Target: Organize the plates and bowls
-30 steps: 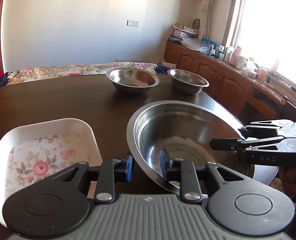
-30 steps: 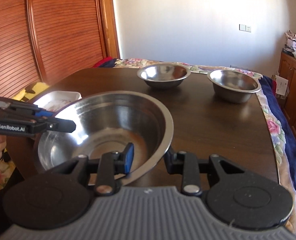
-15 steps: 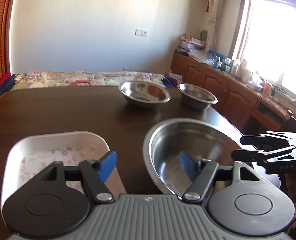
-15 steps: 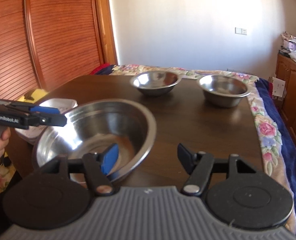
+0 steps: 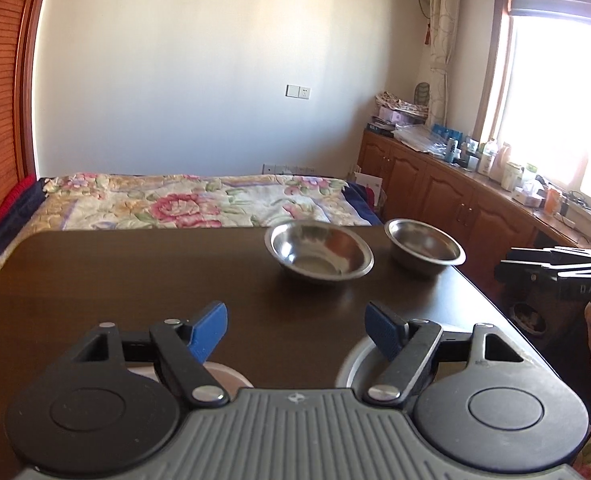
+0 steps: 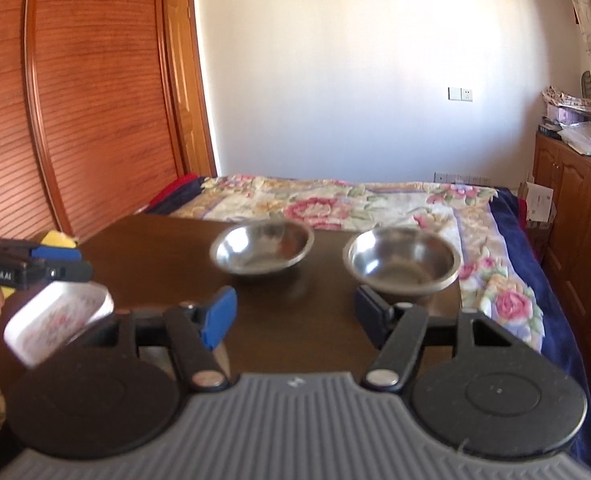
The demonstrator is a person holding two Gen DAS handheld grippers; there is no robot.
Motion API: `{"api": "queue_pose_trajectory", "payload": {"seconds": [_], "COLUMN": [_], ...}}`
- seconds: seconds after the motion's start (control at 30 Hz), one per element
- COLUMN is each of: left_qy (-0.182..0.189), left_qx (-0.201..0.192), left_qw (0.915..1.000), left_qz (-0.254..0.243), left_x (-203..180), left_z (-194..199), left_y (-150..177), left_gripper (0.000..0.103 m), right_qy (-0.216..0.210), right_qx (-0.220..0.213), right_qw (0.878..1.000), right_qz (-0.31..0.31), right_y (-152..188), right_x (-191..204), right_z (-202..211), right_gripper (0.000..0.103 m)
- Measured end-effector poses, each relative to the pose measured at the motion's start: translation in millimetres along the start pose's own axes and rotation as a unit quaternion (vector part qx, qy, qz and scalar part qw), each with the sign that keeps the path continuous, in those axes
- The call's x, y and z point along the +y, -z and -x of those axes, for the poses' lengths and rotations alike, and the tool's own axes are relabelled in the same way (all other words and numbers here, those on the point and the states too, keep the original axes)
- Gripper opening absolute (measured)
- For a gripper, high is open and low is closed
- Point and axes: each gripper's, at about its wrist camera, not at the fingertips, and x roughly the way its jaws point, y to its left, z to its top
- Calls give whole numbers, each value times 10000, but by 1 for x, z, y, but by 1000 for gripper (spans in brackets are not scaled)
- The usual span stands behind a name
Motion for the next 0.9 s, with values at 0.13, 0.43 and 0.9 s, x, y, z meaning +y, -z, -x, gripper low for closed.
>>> {"api": "queue_pose_trajectory", "payload": {"seconds": [0.13, 0.43, 0.9], "left_qy": [-35, -39, -157], "left_qx": [29, 119, 549], "left_qw": [10000, 9999, 9984], "left_qz": [-38, -79, -29], "left_x": [1, -3, 8], "left_z": [-14, -52, -115], "left_y": [-11, -30, -44], "left_gripper": [78, 78, 63], "right_qy": [-66, -277, -522], "right_qx": [-17, 217, 568], "right_qw": [10000, 9994, 9970], "right_qz": [-4, 58, 81], "right_y": [-10, -16, -20], "right_x": [-5, -7, -4], "right_z": [-16, -57, -107], "right_gripper": [66, 64, 56]}}
